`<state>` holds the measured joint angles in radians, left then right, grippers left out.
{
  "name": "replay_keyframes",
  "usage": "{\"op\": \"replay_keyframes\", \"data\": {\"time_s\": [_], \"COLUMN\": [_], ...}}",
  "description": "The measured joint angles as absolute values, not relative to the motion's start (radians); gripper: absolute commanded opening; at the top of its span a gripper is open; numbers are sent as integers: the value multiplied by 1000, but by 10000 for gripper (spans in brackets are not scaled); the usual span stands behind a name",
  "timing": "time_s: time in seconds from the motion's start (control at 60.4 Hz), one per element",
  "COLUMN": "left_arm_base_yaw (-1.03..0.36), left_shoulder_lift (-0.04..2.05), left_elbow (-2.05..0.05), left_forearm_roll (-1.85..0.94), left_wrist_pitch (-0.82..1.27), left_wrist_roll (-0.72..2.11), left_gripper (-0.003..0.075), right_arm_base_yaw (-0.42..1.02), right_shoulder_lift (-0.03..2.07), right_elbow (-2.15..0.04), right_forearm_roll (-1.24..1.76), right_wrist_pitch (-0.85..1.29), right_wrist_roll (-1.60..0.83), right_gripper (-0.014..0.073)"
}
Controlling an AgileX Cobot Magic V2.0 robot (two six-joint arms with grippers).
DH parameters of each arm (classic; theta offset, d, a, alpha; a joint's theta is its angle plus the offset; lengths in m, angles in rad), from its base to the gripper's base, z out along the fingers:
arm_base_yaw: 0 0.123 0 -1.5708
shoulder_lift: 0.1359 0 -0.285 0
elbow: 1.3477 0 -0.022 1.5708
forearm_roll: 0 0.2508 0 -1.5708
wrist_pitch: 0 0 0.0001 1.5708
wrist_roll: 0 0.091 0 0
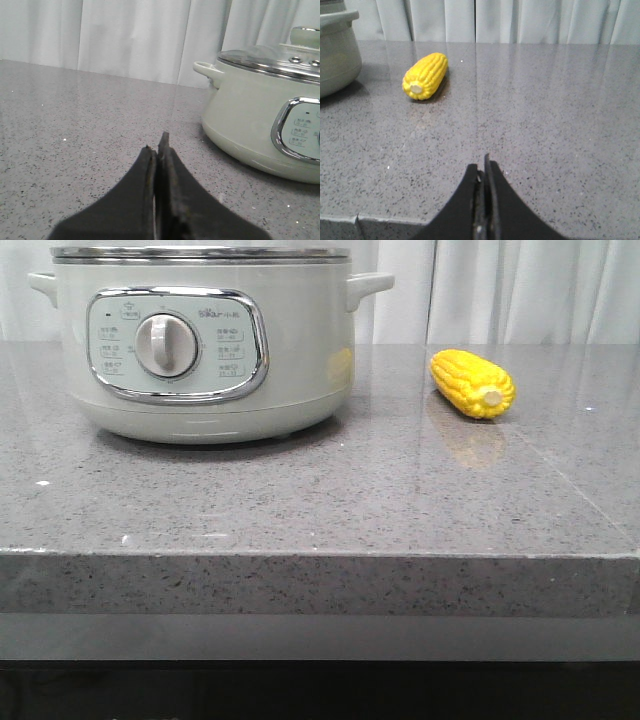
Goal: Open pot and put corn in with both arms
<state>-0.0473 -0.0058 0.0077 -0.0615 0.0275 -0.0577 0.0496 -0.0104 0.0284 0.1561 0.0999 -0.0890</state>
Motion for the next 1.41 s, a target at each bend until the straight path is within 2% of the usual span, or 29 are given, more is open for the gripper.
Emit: {"op": "replay_keyframes", "data": {"time_s": [0.232,0.447,0.827,1.258,1.34,1.406], "left_arm_base_yaw": [-47,-47,-47,-47,-47,-47], "left_shoulder_lift": [-6,14,343,523,539,548], "left_elbow": [-21,-242,-676,-709,-709,-709], "left_forearm_roll": [-68,-72,-72,-105,-105,-98], "left_wrist_pitch": [13,150,528,558,558,558], "left_wrist_roll": [-58,-58,-58,-58,-58,-58], "left_gripper": [-20,-20,-20,-20,-10,63], "right_arm_base_yaw": [50,50,50,50,50,50], "right_shoulder_lift": [-10,-10,285,495,511,524], "right_elbow": [-6,-199,-625,-674,-674,-674], "right_forearm_roll": [156,156,156,156,156,156], "right_wrist_pitch": [110,220,486,550,554,558], "right_wrist_roll": [-89,-89,-89,-89,-89,-89], "right_gripper": [-68,-68,-68,-67,-42,77]}}
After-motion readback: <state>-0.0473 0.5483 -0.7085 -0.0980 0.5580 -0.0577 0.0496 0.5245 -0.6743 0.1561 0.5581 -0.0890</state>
